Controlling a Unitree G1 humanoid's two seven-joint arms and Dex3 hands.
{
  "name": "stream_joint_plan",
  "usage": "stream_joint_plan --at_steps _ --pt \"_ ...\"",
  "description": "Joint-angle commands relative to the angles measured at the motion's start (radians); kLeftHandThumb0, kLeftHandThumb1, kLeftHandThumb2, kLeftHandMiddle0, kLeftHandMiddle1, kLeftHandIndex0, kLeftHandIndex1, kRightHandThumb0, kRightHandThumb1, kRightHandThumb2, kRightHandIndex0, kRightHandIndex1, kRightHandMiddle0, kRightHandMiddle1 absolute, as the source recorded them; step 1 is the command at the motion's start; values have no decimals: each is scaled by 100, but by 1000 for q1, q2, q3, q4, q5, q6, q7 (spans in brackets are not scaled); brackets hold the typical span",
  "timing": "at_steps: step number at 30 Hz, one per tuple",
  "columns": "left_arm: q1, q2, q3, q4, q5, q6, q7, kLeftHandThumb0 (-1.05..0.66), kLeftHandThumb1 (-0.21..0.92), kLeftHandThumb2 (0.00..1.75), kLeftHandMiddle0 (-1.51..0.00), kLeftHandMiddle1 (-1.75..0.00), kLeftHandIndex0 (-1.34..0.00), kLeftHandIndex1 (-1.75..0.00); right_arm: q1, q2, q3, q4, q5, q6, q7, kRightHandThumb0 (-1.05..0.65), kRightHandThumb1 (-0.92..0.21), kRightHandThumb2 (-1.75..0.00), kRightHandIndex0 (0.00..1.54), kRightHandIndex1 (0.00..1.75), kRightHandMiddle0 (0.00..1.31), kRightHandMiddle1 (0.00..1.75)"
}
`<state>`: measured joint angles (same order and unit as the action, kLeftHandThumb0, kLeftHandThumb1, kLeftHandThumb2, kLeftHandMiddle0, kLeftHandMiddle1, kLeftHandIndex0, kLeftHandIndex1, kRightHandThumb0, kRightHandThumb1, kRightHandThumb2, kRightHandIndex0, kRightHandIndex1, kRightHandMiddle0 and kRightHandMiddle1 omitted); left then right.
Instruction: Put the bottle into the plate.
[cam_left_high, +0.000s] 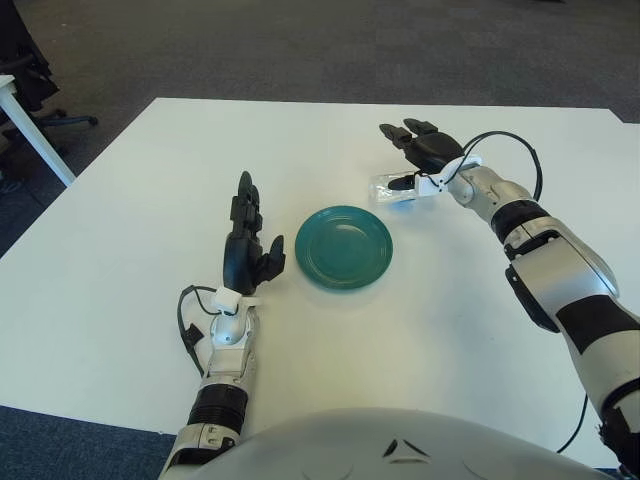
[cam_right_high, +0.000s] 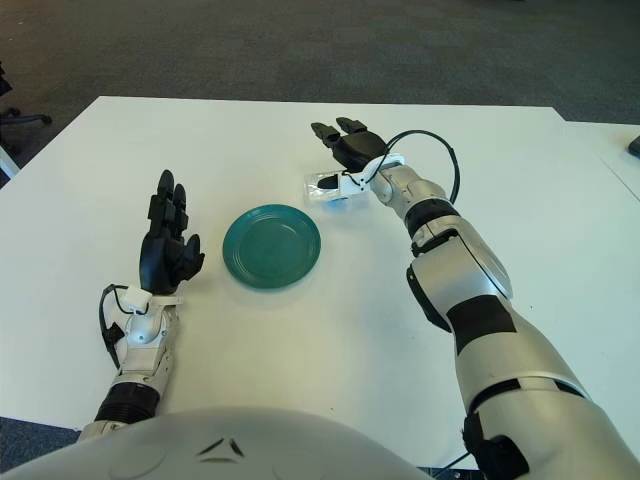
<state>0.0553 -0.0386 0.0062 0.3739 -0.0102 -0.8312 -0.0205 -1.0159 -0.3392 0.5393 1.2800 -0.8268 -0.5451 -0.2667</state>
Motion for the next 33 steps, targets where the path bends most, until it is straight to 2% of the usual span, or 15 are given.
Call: stream_joint_plan --at_steps 1,10,17,33 --pt "128 -3 -7 99 18 19 -1 -95 92 49 0 0 0 -17 2 4 -7 5 25 15 -15 -105 -92 -49 0 0 0 0" --pt "118 -20 -15 103 27 15 6 -94 92 48 0 0 0 -19 14 5 16 11 9 44 -25 -105 -92 -53 0 0 0 0" --pt "120 -33 -18 103 57 11 34 -97 92 53 0 0 0 -16 47 2 66 40 -26 94 -40 -105 -92 -52 0 0 0 0" --pt "142 -39 -33 76 70 15 52 -97 92 54 -1 0 0 -17 58 -9 70 41 -2 71 -9 -105 -92 -53 0 0 0 0"
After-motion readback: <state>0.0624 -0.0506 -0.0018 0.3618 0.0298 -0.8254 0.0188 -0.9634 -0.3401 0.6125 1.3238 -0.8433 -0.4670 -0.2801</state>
